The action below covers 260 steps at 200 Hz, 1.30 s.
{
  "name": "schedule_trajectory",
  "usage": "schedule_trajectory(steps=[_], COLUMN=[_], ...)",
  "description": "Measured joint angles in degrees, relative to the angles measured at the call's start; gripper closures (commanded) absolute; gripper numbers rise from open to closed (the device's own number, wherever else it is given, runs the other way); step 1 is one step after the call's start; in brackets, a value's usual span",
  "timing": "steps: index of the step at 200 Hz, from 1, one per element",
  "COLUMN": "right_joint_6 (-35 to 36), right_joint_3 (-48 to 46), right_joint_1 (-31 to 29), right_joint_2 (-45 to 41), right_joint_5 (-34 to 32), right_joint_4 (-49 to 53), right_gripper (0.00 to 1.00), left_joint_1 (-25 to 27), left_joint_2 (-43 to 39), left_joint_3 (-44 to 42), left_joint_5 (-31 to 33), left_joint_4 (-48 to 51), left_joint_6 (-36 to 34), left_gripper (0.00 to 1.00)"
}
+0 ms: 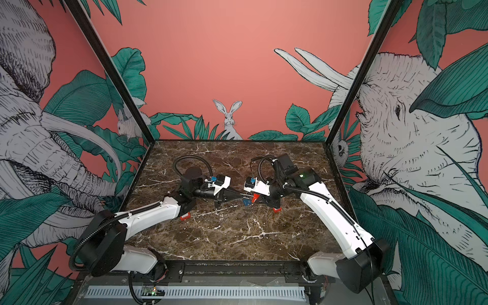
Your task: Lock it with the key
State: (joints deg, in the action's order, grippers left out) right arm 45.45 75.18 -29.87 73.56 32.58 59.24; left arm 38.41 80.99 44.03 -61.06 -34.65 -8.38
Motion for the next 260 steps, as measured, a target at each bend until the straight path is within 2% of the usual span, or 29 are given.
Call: schedule_trajectory(steps=[83, 137, 157, 186, 200, 220, 260], right_joint_6=[-0.9, -3.7, -3.7, -2.6, -1.4, 0.5, 2.7], right_joint_3=[-2.5, -3.7, -3.7, -3.6, -2.9, -0.7, 4.8], right_joint_1=[-1.4, -1.4, -1.4, -1.5, -1.4, -0.1, 5.6], right_joint_2=[-0.5, -0.7, -0.7, -0.8, -0.8, -0.8, -4.2], right_joint_5=[-0.8, -2.1, -2.2, -1.9, -1.2, -0.3, 1.9], right_joint_4=[-2.2, -4.5, -4.5, -5.4, -5.5, -2.4, 5.0], right_gripper=[0.93, 0.92, 0.85, 0.54, 0.44, 0.4, 0.39], left_joint_1=[2.3, 1.9, 1.9, 2.1, 2.3, 2.1, 0.0], left_joint_2=[3.2, 5.6, 5.6, 5.6, 5.6, 5.6, 5.6], left_joint_3=[0.5, 0.4, 0.0, 0.0, 0.0, 0.0, 0.0], left_joint_5=[0.3, 0.3, 0.5, 0.9, 0.9, 0.8, 0.7], left_joint_4=[-1.3, -5.8, -6.6, -7.3, -7.6, -8.6, -9.5], left_joint_6=[1.2, 3.1, 3.4, 3.8, 4.3, 5.2, 5.9], left_gripper=[1.0, 1.0, 1.0, 1.0, 1.0, 1.0, 1.0])
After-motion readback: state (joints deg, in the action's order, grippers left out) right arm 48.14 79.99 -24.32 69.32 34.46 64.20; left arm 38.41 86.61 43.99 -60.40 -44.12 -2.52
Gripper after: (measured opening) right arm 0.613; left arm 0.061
